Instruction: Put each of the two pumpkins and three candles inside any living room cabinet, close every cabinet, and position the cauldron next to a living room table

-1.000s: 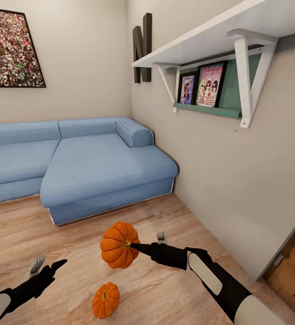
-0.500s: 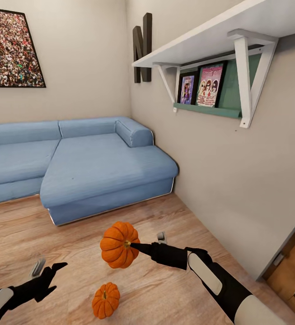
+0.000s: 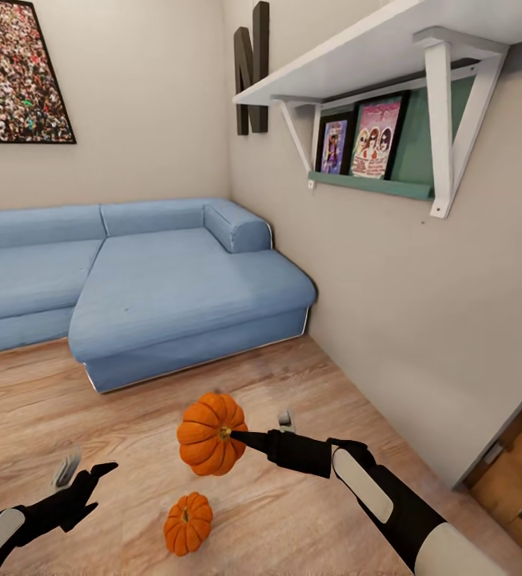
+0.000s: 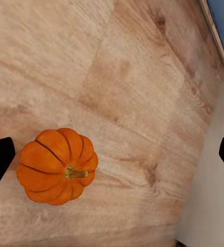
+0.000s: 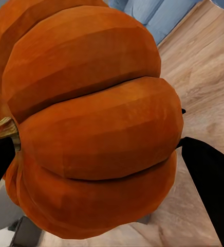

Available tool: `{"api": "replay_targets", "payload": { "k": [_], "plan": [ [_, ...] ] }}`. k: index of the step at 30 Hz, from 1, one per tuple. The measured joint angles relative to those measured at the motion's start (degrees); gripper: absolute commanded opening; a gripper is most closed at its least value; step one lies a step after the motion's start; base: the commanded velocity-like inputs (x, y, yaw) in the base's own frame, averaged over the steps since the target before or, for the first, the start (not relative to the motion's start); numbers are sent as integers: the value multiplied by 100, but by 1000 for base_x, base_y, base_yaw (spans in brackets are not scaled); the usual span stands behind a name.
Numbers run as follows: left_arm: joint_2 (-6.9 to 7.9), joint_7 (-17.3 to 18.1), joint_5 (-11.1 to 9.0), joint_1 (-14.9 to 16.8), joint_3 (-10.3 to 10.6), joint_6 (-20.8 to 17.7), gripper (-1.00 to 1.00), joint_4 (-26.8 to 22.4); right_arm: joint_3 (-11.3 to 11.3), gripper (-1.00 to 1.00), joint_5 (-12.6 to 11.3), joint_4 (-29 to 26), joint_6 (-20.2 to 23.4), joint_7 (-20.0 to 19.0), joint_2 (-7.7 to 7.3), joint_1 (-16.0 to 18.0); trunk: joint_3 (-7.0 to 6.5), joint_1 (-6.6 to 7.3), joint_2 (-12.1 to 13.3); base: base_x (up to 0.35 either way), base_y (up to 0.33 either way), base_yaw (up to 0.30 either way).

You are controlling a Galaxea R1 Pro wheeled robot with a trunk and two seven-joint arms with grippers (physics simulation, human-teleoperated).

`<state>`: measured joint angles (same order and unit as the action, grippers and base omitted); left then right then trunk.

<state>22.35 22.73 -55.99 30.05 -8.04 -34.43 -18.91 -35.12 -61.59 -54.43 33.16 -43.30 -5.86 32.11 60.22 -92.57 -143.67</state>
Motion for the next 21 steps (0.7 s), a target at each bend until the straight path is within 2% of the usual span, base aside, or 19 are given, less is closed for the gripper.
{"api": "replay_targets", "payload": {
  "k": [5, 9, 11, 12, 13, 15, 18, 21],
  "plan": [
    [-7, 0, 10, -1, 13, 50, 100, 0, 6, -100, -3, -8, 16, -10, -2, 0, 111, -13, -7, 0, 0, 0],
    [-102, 4, 32, -2, 131, 313, 100, -3, 6, -100, -51, -110, 59, -51, -6, 0, 199, -23, -12, 0, 0, 0],
    [-110, 6, 33, -2, 158, 336, 100, -6, 5, -100, -83, -458, 99, -27, -5, 0, 244, -28, -15, 0, 0, 0],
    [-116, 7, 30, -1, 168, 343, 100, -11, 3, -100, -54, -820, 116, 5, -4, 0, 266, -31, -16, 0, 0, 0],
    [-119, 14, 27, -1, 171, 346, 100, -28, 13, -100, -215, -1140, 246, 55, -2, 1, 288, -33, -18, 0, 0, 0],
    [-118, 192, 33, -1, 224, 350, 100, -108, 15, -100, -190, -1660, 432, 236, -2, -13, 332, -38, -21, 0, 0, 0],
    [-115, 596, 48, -2, 506, 360, 100, -143, 14, -100, -331, -1991, 536, 453, -8, -23, 399, -46, -24, 0, 0, 0],
    [-116, 721, 60, -2, 610, 359, 100, -154, 12, -100, -434, -2091, 559, 524, -15, -25, 466, -54, -28, 0, 0, 0]
  ]
}}
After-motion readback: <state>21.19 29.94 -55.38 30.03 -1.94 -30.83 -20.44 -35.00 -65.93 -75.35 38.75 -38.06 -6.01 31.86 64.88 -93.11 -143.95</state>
